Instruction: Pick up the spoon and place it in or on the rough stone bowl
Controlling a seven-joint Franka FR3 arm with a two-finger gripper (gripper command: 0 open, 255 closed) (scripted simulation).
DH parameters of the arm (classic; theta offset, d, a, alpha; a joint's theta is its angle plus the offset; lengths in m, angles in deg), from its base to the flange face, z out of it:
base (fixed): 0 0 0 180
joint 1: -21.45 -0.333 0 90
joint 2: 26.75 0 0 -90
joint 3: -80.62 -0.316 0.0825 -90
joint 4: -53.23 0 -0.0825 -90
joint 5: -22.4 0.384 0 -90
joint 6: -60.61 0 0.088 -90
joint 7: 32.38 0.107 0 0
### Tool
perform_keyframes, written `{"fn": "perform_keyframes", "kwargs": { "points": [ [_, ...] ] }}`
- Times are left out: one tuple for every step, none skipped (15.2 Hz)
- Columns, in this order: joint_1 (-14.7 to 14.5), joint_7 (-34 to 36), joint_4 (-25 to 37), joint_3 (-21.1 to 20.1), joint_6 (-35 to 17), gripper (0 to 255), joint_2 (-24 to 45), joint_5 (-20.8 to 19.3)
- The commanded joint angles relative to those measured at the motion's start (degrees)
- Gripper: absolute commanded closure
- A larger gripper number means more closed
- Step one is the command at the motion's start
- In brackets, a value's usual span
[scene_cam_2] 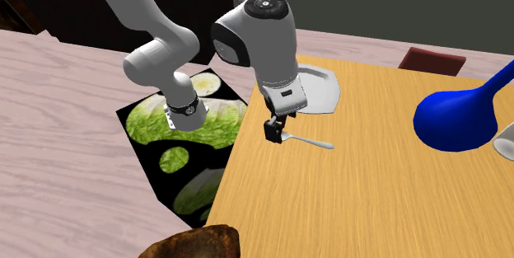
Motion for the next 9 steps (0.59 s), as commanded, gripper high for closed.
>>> {"fn": "perform_keyframes", "kwargs": {
  "points": [
    [-1.43,-0.9,0.7,-0.49,-3.87,0,3.69,1.62],
    [-2.15,-1.33,1.07,-0.8,-5.67,0,5.49,2.46],
    [-2.89,-1.79,1.52,-1.09,-7.44,0,7.31,3.31],
    [-3.6,-2.3,2.03,-1.4,-9.15,0,9.15,4.17],
    [-4.3,-2.83,2.62,-1.72,-10.81,0,11.01,5.05],
    [-4.44,-2.96,2.76,-1.8,-11.16,0,11.41,5.25],
    [-4.53,-3.06,2.65,-1.87,-12.0,0,12.14,5.42],
    [-4.62,-3.17,2.56,-1.93,-12.84,0,12.87,5.59],
    [-4.71,-3.29,2.49,-1.99,-13.67,0,13.62,5.77]
  ]
}}
